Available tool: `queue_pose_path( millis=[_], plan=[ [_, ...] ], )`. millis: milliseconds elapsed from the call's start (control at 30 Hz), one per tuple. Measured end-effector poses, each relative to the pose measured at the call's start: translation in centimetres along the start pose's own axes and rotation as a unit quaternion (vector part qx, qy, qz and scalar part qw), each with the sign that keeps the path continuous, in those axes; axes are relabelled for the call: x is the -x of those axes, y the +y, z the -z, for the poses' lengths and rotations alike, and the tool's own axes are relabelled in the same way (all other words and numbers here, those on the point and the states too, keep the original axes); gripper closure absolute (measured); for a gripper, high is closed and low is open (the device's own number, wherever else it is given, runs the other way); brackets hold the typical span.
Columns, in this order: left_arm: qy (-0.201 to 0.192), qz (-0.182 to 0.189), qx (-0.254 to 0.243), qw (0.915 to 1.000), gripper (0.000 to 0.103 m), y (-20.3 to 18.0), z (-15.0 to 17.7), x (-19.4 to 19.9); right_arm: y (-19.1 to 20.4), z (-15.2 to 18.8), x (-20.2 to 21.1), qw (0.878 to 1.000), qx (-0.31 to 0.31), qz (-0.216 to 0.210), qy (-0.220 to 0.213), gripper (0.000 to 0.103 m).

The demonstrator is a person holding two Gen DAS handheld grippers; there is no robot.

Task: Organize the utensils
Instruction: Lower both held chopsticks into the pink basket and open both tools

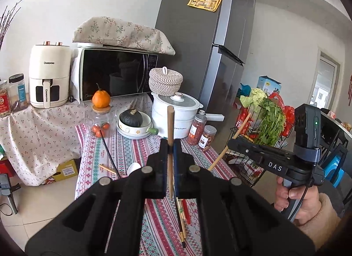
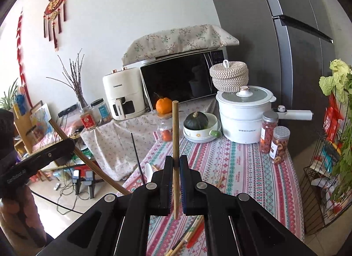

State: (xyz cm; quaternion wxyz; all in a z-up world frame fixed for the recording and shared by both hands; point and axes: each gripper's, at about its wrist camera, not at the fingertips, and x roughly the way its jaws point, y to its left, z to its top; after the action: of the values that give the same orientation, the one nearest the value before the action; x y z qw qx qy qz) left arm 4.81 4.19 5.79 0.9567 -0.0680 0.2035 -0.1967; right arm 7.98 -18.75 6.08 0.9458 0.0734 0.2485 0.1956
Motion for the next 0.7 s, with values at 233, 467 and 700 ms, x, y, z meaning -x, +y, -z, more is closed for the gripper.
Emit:
queue_pose_path(
  millis=[233, 467, 700],
  plan=[
    [-0.038, -0.065, -0.021, 0.9970, 0.098, 1.8, -1.7, 0.7, 2.0, -1.6, -2.2, 0.999, -0.006, -0.033, -0.018, 0.097],
    [-0.003, -0.096, -0.014, 0.9953, 0.098, 4.3, -1.1, -2.4, 4.1, -2.4, -5.3, 0.998, 0.008, -0.062, -0.017, 0.097],
    [0.094, -0.101, -0.024, 0.9902, 0.098, 5.7, 1.1, -7.2, 4.7, -0.8, -9.2, 0.998, 0.015, -0.065, 0.019, 0.097]
  ],
)
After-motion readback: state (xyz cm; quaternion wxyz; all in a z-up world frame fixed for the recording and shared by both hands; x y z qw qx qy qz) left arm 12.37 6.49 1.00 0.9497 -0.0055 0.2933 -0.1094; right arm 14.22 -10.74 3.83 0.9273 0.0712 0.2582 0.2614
